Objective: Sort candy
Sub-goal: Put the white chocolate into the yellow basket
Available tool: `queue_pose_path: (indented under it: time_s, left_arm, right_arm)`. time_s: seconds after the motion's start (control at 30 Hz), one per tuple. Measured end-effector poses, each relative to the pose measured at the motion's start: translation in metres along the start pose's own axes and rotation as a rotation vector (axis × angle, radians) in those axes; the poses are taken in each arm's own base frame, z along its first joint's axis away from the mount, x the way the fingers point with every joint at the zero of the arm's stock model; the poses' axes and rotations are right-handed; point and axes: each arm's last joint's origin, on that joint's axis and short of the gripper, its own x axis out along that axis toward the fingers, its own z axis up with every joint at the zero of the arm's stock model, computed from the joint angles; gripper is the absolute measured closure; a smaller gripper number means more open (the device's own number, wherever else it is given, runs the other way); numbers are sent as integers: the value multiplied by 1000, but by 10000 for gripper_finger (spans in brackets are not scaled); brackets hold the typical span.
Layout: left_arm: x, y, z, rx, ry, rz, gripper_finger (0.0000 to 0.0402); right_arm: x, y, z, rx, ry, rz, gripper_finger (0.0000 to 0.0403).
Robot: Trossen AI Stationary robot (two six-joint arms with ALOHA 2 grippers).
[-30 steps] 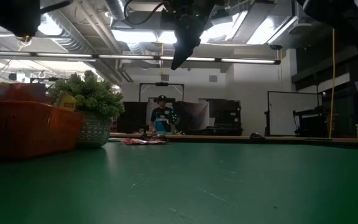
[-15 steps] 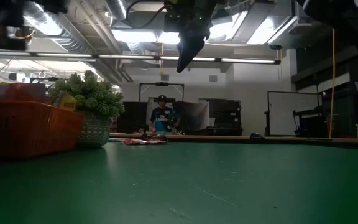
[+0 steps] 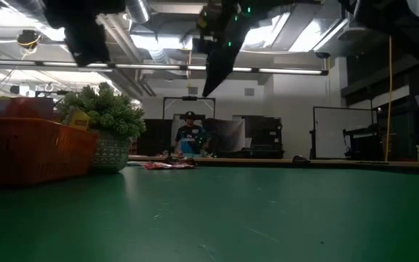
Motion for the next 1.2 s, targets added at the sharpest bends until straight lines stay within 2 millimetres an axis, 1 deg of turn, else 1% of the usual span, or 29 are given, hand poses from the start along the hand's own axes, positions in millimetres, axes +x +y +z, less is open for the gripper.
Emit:
queue_pose_path:
  time_s: [0.13,0.23,0.33,0.47,0.6,0.67,0.8,0.93,1.07,1.2]
  left_arm:
    - [-1,13,7,57,-64,117,312]
    - [-1,19,12,88,-97,168,312]
    - [-2,24,17,115,-131,189,312]
    - [-3,27,22,132,-165,198,312]
    - [-3,29,24,125,-175,202,312]
    - [-3,29,24,125,-176,202,312]
    - [-3,28,24,124,-183,199,312]
    - [-3,28,26,124,-198,192,312]
    - [-3,27,26,123,-199,191,312]
    - [-4,28,30,116,-239,202,312]
  right_arm:
    - [25,-18,-10,61,-74,-46,215]
    - [45,-27,-17,110,-147,-94,215]
    - [63,-29,-21,118,-234,-143,215]
    - [80,-28,-25,101,-308,-194,215]
    - [95,-27,-32,84,-278,-184,215]
    - [101,-27,-36,91,-250,-172,215]
    - [108,-35,-44,131,-234,-160,215]
    - [118,-45,-58,249,-227,-95,215]
    - [117,-59,-68,362,-269,-12,215]
    - [117,-66,-74,448,-279,23,215]
